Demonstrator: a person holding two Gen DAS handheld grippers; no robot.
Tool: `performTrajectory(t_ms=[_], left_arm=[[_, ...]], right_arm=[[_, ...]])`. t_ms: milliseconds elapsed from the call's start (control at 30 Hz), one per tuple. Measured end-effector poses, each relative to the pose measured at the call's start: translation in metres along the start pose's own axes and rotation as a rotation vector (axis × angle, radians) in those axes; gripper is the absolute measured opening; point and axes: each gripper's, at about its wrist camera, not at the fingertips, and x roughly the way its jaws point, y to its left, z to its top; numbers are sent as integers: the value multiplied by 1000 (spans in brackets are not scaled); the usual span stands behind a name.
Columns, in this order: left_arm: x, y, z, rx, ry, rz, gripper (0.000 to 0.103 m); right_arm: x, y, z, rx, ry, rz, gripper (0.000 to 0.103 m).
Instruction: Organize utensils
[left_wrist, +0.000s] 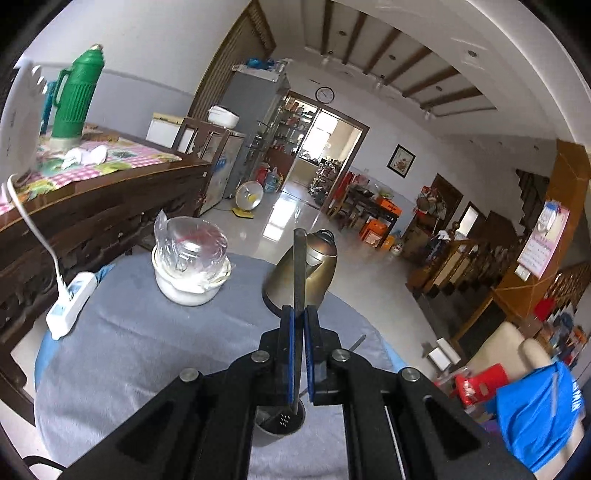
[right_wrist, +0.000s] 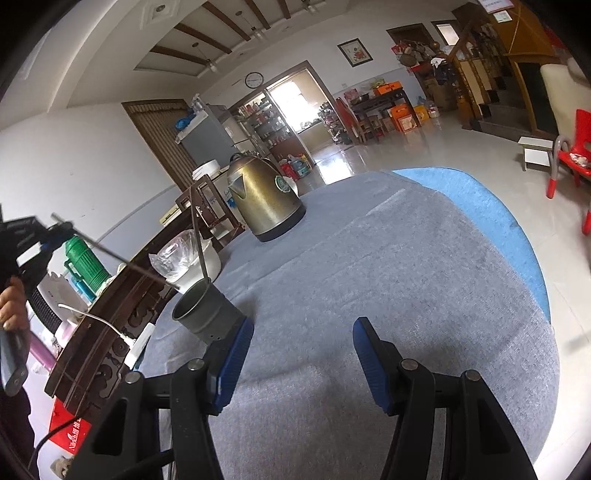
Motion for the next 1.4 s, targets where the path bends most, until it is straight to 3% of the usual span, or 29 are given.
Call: performTrajectory(t_ms=[167,367,467,567,633,700,867,1100,1167,1233,1333,1400], left_arm=[[31,-2,-17,21,54,27,5],[55,3,-44,95,171,88,5],[58,7,-49,114,226,75,5],[54,12,-54,135,256,72,13],[47,19,-58,133,259,75,30],[37,36,-62,114,262,83,36],[38,76,-83,60,363,110,36],[64,113,-141,30,596,104,36],[69,108,-158,68,630,101,37],[75,106,-172,108,648,115,46],[83,103,-186,146,668,150,49],[83,98,-190,186,640,166,53]], right_arm=[[-2,-1,0,2,-2,-6,62],[-2,-1,2,3,3,-15,62],[-1,2,0,-2,19,-5,62],[0,8,-2,-20,29,2,62],[3,14,-5,-36,39,6,62],[6,18,-7,-49,50,8,62],[19,32,-16,-63,98,28,62],[45,61,-34,-106,200,75,52],[51,63,-39,-96,223,75,52],[57,65,-43,-89,243,68,52],[62,68,-47,-100,259,55,52],[64,70,-49,-113,266,46,52]])
